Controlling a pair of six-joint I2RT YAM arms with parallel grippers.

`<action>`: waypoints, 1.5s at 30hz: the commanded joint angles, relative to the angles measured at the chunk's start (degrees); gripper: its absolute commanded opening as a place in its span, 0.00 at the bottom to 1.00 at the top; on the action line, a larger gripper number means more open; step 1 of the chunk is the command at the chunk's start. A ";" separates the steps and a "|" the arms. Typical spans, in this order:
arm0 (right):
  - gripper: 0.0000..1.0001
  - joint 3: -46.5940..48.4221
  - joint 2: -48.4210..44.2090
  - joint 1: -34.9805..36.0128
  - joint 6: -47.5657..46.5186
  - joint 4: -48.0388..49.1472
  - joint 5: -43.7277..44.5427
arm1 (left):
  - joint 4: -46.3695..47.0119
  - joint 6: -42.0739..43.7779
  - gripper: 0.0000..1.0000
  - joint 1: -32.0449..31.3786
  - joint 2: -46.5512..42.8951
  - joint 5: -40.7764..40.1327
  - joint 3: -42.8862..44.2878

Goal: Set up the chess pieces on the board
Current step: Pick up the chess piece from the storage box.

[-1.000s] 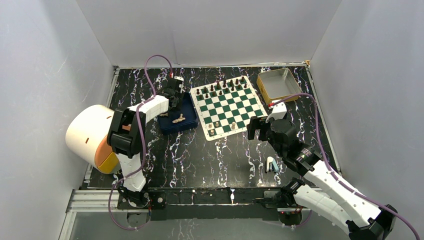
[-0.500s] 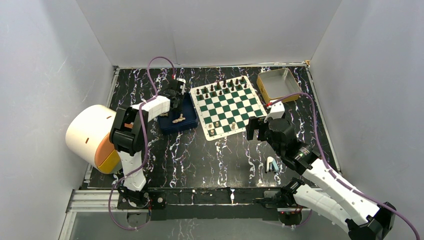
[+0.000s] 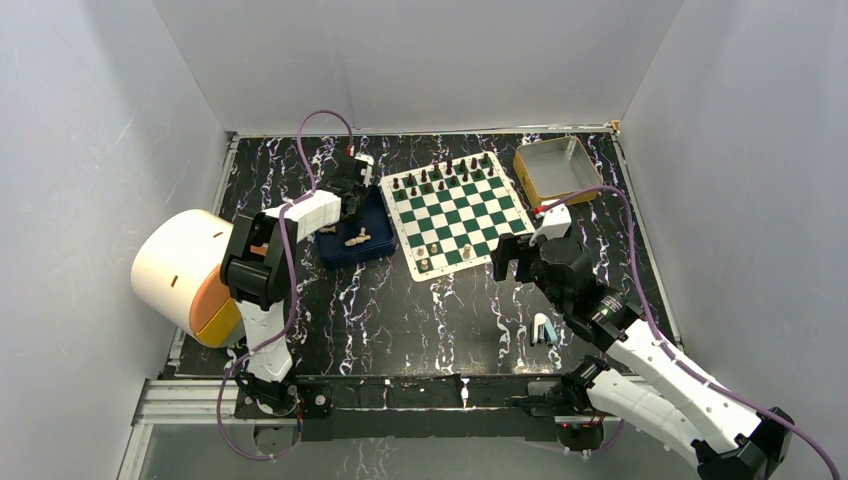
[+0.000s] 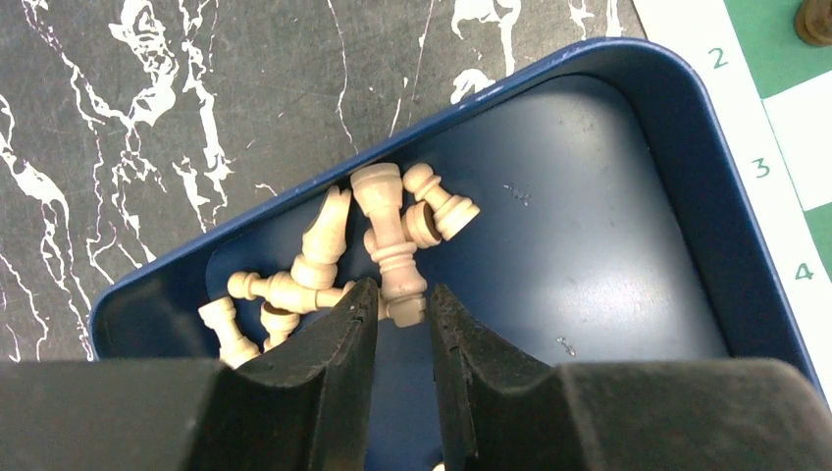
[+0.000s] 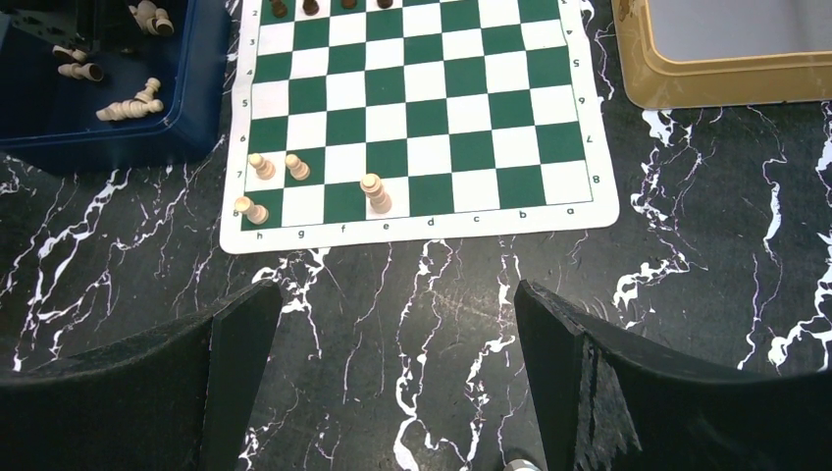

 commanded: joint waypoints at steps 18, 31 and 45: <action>0.99 1.40 -1.21 -0.12 2.39 2.00 -1.55 | -3.63 3.90 0.00 0.22 -5.67 -0.24 2.57; 0.99 1.03 0.64 -0.19 1.02 4.76 -6.82 | -13.60 -0.15 0.00 0.24 -14.83 8.69 3.45; 0.95 -1.89 9.65 -0.07 -16.56 23.37 -30.82 | -23.88 -6.92 0.00 -0.18 -29.77 35.01 -0.70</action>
